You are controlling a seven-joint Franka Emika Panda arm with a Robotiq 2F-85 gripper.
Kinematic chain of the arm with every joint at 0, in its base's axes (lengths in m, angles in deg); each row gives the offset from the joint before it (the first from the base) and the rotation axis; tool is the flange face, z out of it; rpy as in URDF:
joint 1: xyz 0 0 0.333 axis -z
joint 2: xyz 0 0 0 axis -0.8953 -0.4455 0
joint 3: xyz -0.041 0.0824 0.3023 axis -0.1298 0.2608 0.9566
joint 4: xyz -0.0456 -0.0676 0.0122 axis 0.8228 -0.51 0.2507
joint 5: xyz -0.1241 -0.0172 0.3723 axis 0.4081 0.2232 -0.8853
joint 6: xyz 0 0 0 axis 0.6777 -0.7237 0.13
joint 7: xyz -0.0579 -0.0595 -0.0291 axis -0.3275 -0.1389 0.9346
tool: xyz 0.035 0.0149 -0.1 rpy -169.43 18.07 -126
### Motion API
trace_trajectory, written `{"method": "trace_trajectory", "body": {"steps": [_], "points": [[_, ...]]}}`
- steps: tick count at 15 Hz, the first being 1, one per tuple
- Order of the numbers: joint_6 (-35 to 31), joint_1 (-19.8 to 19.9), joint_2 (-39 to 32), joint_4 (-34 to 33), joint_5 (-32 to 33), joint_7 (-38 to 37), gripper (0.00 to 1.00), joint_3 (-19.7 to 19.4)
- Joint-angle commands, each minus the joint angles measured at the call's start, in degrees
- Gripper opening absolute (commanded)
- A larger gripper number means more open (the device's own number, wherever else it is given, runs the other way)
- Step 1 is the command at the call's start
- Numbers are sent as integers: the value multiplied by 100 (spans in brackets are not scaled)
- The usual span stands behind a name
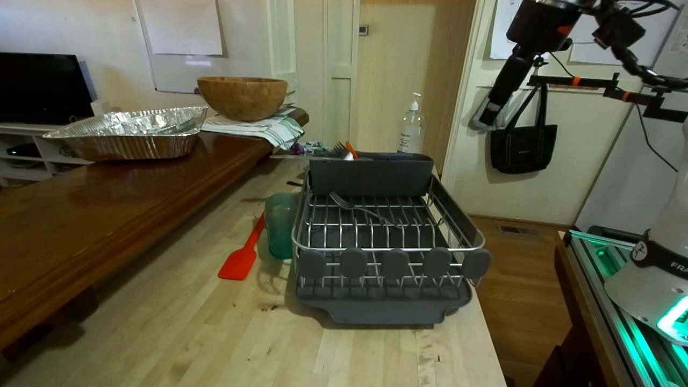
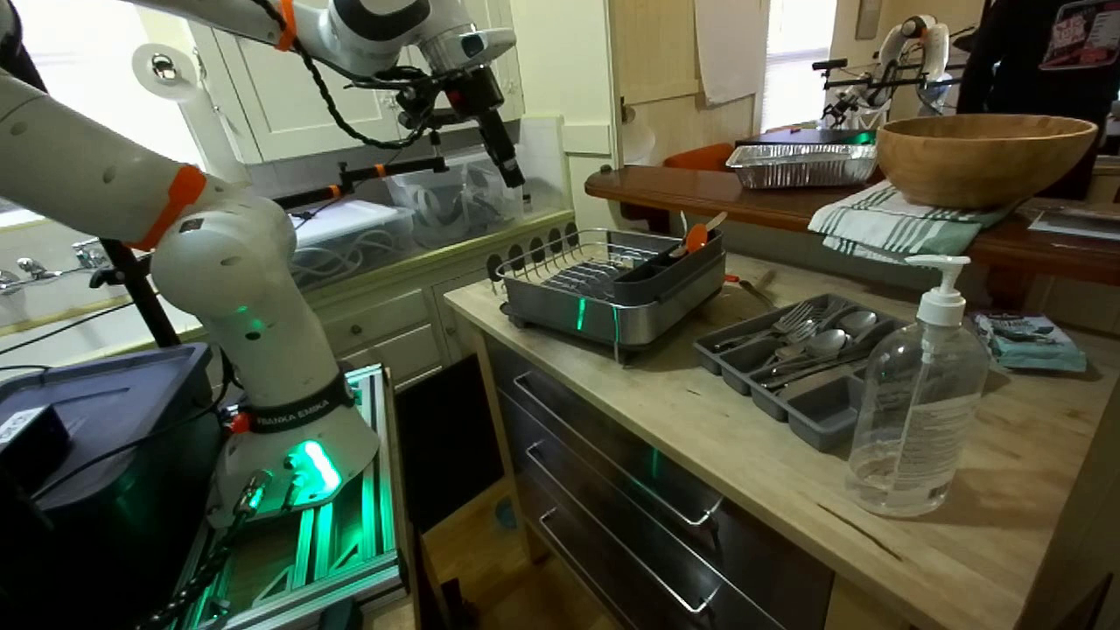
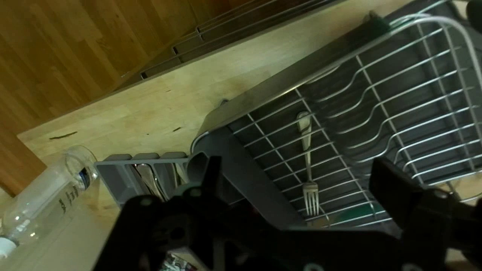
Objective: Move one butter knife to the plate rack
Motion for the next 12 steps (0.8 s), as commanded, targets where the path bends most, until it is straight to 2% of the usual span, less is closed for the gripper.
{"method": "trace_trajectory", "body": {"steps": [1,6,9,11,12], "points": [[-679,286,-651,-125,47,289,100,-606],[-1494,552,-1706,-478,9,1165,100,-1507],[-2001,610,-2444,-886,-33,1629,100,-1882],[-1948,707,-2981,-1342,-51,1640,100,-2019],[-1956,656,-2342,-829,-6,1562,100,-1923]]}}
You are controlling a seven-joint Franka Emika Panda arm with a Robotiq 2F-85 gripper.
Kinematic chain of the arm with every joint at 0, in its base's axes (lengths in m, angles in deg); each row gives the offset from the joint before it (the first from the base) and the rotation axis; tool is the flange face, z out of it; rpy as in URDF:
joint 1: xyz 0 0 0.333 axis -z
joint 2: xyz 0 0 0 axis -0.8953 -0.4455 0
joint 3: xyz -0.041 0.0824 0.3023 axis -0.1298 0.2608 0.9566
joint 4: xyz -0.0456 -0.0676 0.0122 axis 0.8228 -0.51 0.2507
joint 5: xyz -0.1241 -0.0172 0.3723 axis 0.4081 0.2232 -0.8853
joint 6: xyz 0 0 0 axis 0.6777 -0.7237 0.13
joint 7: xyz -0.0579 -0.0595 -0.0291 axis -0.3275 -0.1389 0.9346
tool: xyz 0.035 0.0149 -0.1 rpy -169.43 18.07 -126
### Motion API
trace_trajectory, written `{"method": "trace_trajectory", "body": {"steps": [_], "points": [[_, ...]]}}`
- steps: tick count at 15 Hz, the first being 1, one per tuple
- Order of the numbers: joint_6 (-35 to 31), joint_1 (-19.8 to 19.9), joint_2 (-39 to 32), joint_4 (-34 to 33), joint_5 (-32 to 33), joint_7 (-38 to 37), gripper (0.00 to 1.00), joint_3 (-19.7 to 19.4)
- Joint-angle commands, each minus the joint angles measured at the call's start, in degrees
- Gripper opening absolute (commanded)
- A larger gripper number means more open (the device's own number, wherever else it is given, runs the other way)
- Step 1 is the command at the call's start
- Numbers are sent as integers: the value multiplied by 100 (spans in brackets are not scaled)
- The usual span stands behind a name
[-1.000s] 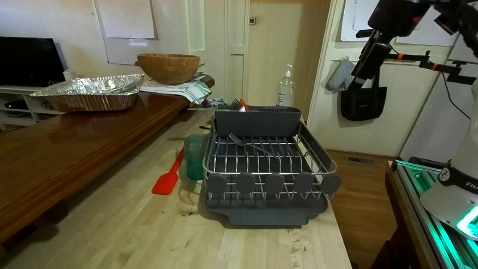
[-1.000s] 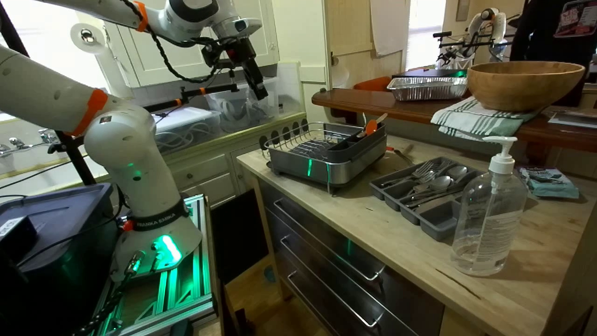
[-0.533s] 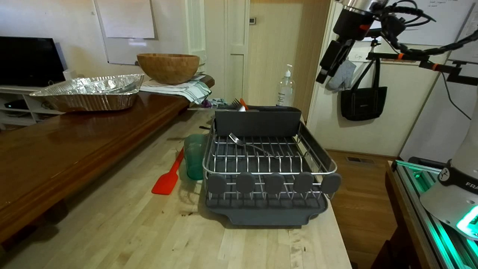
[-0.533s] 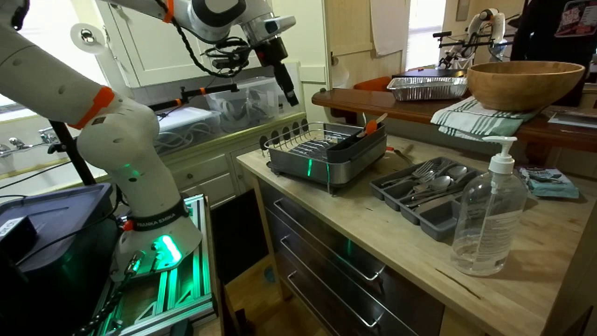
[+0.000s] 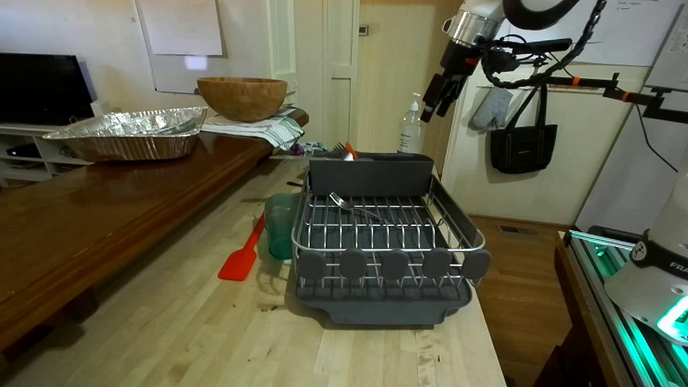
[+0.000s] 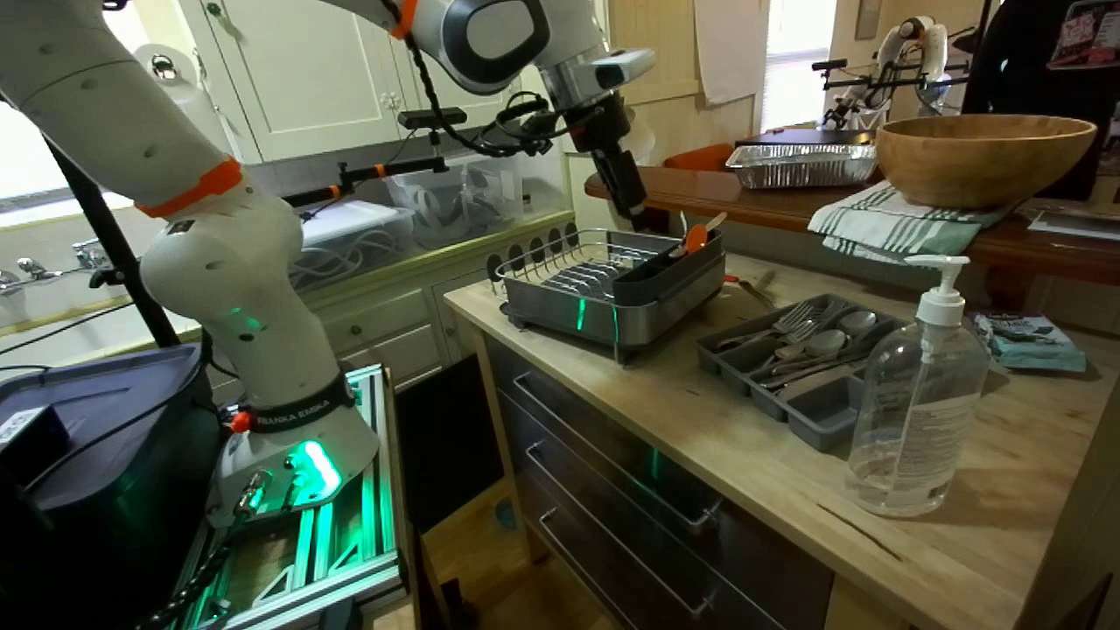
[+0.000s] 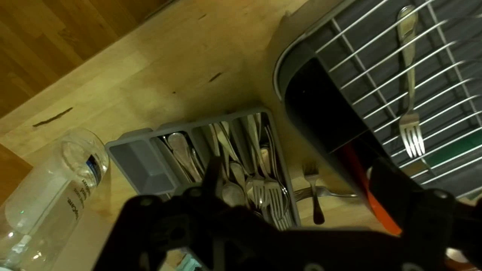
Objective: Move one butter knife to the plate rack
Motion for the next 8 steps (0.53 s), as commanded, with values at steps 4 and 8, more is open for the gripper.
{"method": "trace_trajectory", "body": {"steps": [4,8], "points": [[15,20,-154,-139,-5,29,100,7],[246,37,-223,-249,-12,-165,100,91]]}}
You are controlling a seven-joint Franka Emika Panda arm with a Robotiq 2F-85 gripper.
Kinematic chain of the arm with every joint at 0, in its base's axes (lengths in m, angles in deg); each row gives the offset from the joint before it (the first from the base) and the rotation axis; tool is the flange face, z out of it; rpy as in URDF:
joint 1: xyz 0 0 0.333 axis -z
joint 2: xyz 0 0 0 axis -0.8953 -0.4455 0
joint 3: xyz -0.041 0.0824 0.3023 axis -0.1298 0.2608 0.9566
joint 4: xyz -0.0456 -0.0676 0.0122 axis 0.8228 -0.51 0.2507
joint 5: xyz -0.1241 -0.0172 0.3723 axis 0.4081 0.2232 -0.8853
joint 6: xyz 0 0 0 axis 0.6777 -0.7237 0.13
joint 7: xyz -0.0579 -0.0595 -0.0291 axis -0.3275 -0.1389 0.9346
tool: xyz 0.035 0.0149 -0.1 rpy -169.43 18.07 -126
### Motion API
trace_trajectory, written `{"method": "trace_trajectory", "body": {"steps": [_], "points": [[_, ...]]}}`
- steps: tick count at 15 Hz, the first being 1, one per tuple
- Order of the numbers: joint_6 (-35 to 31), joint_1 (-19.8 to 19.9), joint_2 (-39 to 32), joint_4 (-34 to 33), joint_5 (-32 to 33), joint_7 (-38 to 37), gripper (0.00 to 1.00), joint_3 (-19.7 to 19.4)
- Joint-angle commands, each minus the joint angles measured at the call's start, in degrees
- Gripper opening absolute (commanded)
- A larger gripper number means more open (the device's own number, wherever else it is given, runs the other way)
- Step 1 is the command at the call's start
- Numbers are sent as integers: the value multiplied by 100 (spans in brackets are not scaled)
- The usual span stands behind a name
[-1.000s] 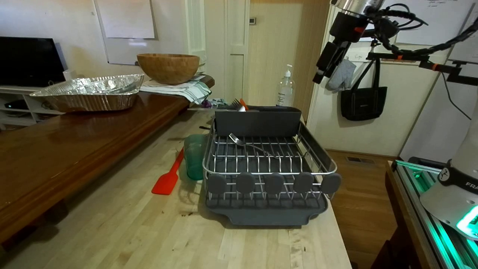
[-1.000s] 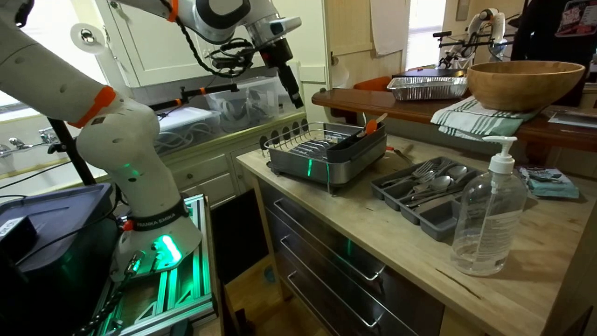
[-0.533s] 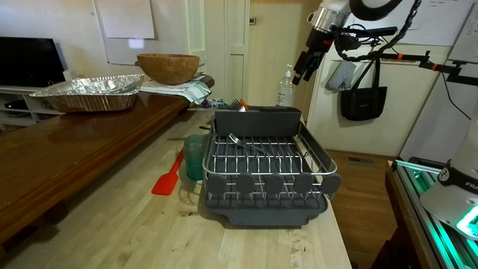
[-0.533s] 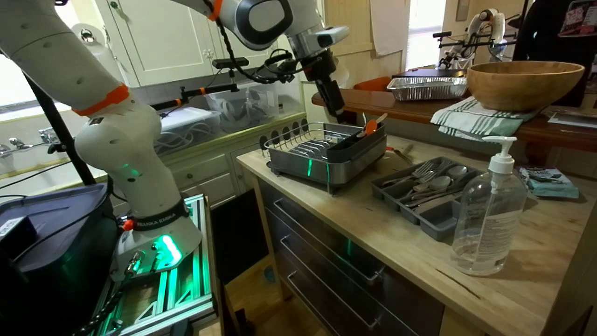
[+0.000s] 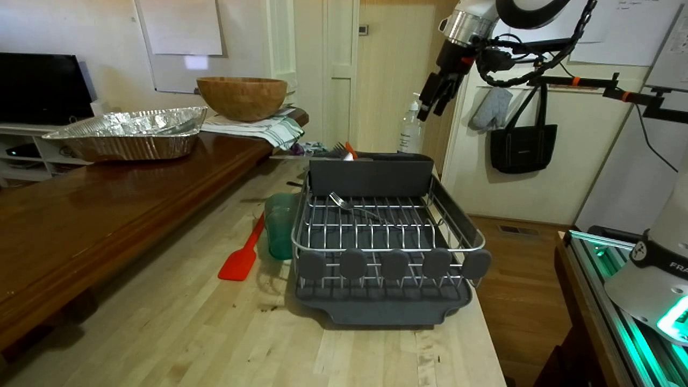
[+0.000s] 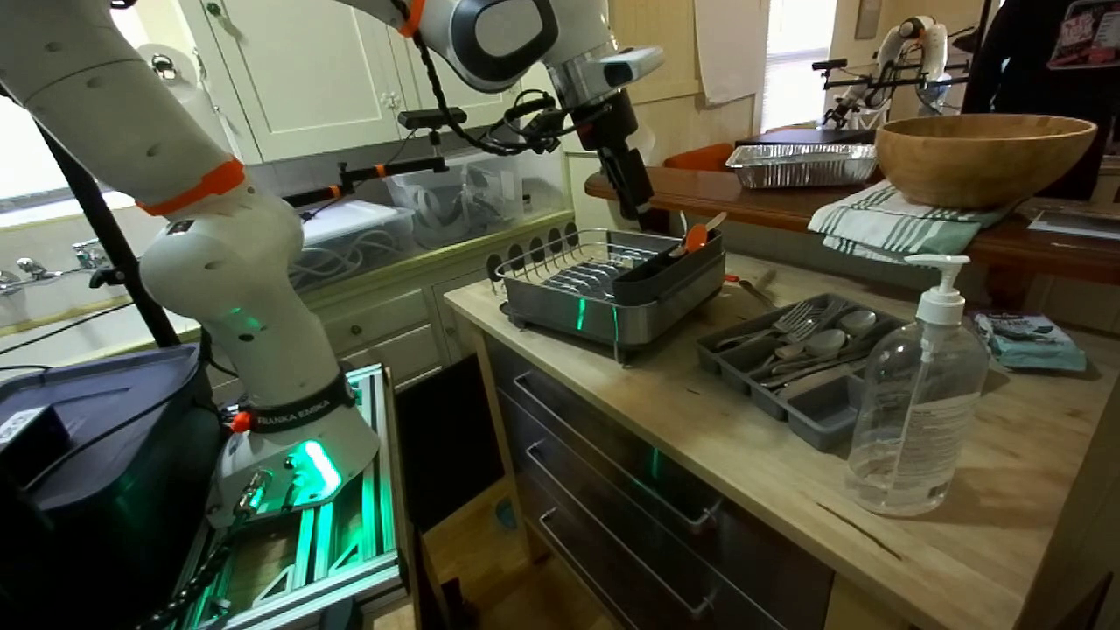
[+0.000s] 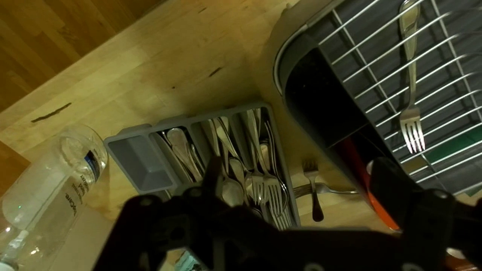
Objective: Move one butter knife to the plate rack
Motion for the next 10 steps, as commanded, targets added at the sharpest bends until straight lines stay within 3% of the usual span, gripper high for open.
{"method": "trace_trajectory", "body": {"steps": [1,4,10], "points": [[81,31,-350,-277,19,-80,100,15],[6,215,-1199,-862,447,157,100,-109],[-64,262,-3100,-2525,678,1020,100,-496]]}}
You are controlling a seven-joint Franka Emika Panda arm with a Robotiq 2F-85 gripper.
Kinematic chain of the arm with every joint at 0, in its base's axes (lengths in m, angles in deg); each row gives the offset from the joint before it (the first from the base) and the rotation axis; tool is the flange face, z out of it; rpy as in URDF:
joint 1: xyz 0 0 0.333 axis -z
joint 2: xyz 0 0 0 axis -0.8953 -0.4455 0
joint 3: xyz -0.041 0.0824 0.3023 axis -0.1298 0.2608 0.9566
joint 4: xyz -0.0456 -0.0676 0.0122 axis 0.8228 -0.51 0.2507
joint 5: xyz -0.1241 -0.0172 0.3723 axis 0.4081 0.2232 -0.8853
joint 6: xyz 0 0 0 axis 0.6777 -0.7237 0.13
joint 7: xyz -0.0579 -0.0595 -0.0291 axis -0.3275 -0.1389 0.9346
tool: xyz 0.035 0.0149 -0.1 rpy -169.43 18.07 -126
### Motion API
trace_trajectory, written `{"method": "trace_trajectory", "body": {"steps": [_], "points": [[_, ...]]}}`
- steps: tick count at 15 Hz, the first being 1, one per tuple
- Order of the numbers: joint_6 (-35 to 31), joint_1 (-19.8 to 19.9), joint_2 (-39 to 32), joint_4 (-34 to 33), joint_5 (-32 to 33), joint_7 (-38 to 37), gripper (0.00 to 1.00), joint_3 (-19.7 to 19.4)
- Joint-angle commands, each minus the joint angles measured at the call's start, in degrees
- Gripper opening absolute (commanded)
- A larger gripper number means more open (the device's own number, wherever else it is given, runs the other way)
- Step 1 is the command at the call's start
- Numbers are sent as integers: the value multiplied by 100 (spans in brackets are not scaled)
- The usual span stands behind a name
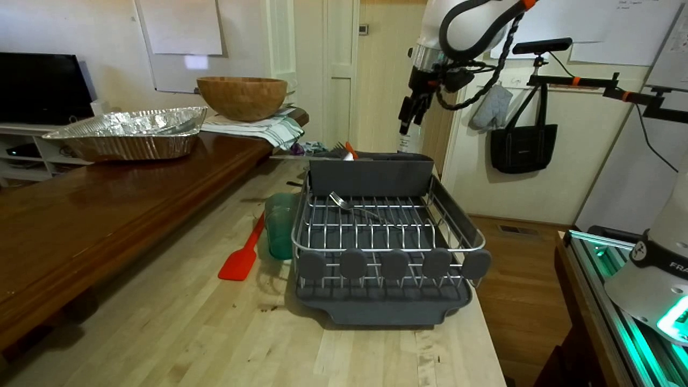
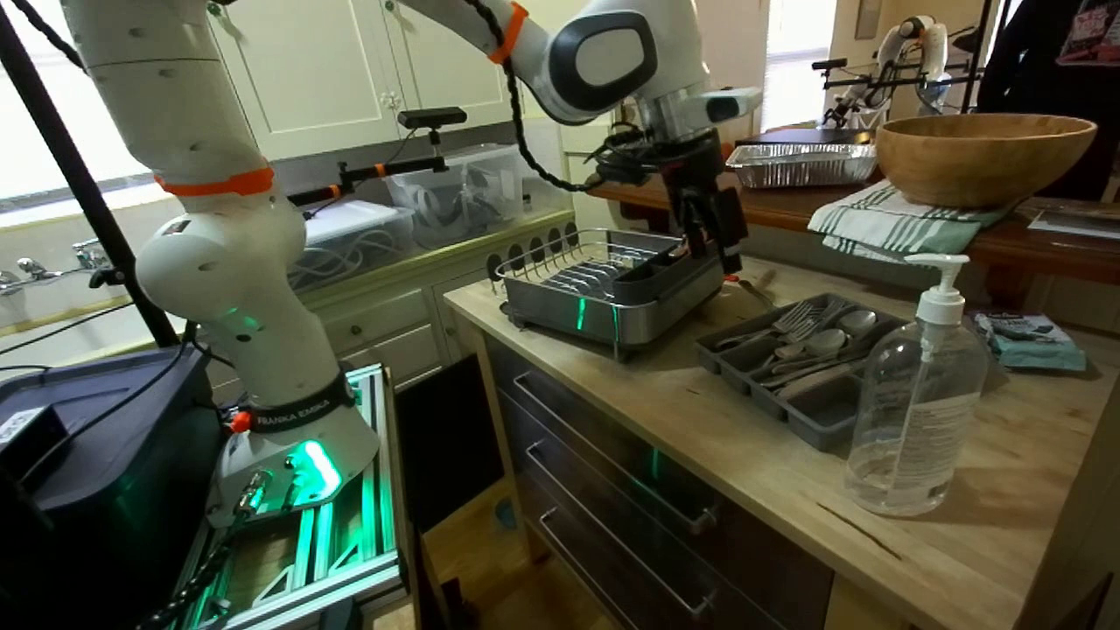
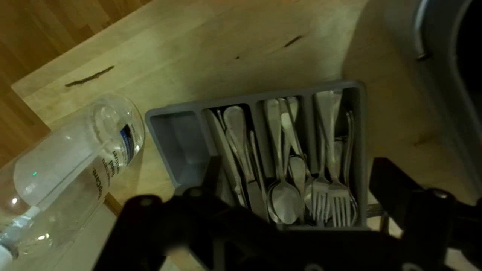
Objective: Move one butter knife to the plate rack
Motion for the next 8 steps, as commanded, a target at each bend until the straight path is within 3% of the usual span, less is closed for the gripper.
{"method": "trace_trajectory", "body": {"steps": [1,4,5,8], "points": [[125,0,-1370,-1376,261,329,100,-103],[546,-59,-2141,-2260,218,296,100,-113],[140,-27,-1562,-1540,135,331,100,-106],[323,-41,-2069,-2086,137,330,100,-97]]}}
